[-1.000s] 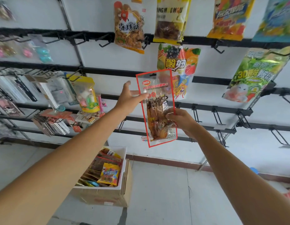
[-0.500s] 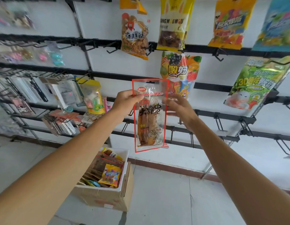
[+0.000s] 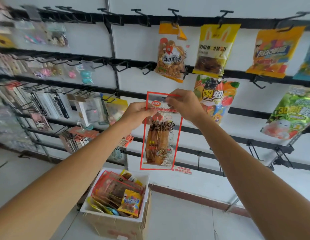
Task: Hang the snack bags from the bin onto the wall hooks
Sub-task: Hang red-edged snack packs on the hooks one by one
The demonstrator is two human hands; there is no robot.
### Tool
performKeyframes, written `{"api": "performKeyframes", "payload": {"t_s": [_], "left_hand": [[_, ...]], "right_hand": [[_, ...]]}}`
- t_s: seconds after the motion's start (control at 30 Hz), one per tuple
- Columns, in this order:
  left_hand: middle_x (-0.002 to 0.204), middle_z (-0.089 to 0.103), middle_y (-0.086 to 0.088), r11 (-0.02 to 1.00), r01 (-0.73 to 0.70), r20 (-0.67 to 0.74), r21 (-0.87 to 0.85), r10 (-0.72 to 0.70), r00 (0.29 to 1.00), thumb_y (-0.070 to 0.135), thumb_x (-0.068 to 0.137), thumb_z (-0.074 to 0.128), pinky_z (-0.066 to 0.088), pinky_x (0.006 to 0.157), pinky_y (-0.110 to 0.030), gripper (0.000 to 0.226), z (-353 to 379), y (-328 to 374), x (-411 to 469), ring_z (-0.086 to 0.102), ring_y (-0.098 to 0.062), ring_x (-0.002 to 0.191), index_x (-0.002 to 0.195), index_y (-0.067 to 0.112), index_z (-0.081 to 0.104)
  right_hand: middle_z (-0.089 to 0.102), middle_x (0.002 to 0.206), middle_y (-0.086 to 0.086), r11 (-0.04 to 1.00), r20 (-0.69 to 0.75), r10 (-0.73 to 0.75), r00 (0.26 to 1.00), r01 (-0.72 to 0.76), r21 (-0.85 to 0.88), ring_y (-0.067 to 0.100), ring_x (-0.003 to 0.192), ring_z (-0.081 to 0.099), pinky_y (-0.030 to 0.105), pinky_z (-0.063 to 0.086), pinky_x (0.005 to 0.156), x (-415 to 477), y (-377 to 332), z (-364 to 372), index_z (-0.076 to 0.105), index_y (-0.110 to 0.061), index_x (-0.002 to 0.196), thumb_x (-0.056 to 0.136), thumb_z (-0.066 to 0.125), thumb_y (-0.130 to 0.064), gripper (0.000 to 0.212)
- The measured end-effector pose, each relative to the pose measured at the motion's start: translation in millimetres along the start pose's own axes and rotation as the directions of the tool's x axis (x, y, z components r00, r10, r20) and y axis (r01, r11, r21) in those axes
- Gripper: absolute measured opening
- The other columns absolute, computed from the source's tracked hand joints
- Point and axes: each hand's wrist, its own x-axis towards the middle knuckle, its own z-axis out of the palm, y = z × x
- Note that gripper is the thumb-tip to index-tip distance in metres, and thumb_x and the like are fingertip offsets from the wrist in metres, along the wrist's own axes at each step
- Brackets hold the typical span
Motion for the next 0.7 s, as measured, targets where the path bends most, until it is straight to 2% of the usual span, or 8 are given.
{"api": "performKeyframes", "payload": {"t_s": [0.1,0.2,0.33,0.43,0.5,0.63,0.7], "left_hand": [[0.078,0.075,0.004,1.000,-0.009,0.033,0.021,0.008,0.999,0.008,0.090,0.068,0.055,0.062,-0.030,0.009,-23,2,8,0.061,-0.013,0.062,0.098,0.010,0.070],[0.074,0.074,0.008,1.000,-0.019,0.048,0.021,0.018,0.999,0.010,0.090,0.068,0.054,0.061,-0.031,0.008,-44,2,18,0.062,-0.010,0.060,0.093,0.017,0.070],[0.089,0.076,0.003,1.000,-0.014,0.055,0.007,0.013,0.998,0.013,0.088,0.071,0.056,0.075,-0.035,0.011,-67,-4,35,0.068,-0.014,0.081,0.094,0.021,0.071],[0.088,0.076,0.006,1.000,-0.009,0.070,0.012,0.008,0.997,0.016,0.087,0.071,0.055,0.081,-0.032,0.013,-79,-8,47,0.071,-0.011,0.083,0.098,0.023,0.070],[0.094,0.076,0.002,1.000,-0.008,0.051,-0.014,0.008,0.999,0.017,0.087,0.072,0.055,0.086,-0.033,0.023,-86,-11,57,0.073,-0.016,0.085,0.109,0.018,0.067],[0.106,0.073,-0.002,0.997,0.009,0.027,-0.072,-0.007,1.000,0.026,0.082,0.078,0.054,0.093,-0.038,0.057,-96,-15,84,0.072,-0.019,0.094,0.132,0.017,0.051],[0.104,0.074,0.001,0.996,-0.007,0.035,-0.093,0.010,0.999,0.028,0.083,0.077,0.051,0.094,-0.036,0.051,-97,-16,99,0.071,-0.017,0.097,0.128,0.020,0.053]], "right_hand": [[0.070,0.079,0.000,0.999,0.006,0.025,1.000,-0.025,0.038,0.023,0.075,0.068,0.034,0.056,0.068,13,-11,14,0.068,-0.015,0.092,0.093,0.062,-0.019,0.007],[0.068,0.078,-0.002,0.998,0.006,0.039,0.999,-0.039,0.052,0.018,0.075,0.066,0.032,0.056,0.070,25,-23,27,0.065,-0.015,0.093,0.095,0.060,-0.020,0.008],[0.070,0.085,0.005,0.998,-0.021,0.065,0.998,-0.065,0.027,0.026,0.085,0.069,0.025,0.054,0.069,38,-33,45,0.064,-0.014,0.096,0.096,0.059,-0.022,0.010],[0.069,0.082,0.002,0.995,-0.026,0.077,0.997,-0.075,0.062,0.025,0.083,0.069,0.040,0.058,0.080,49,-33,57,0.062,-0.017,0.092,0.096,0.059,-0.020,0.006],[0.069,0.082,0.004,0.994,-0.033,0.082,0.996,-0.079,0.071,0.021,0.080,0.069,0.044,0.058,0.081,57,-31,63,0.061,-0.020,0.088,0.095,0.060,-0.018,0.008],[0.069,0.079,0.004,0.984,-0.040,0.118,0.992,-0.111,0.140,0.014,0.072,0.066,0.034,0.056,0.074,75,-28,73,0.064,-0.015,0.084,0.093,0.062,-0.014,0.009],[0.069,0.076,0.004,0.963,-0.038,0.156,0.987,-0.144,0.226,0.013,0.068,0.063,0.026,0.054,0.067,86,-23,76,0.067,-0.012,0.083,0.091,0.065,-0.013,0.008]]}}
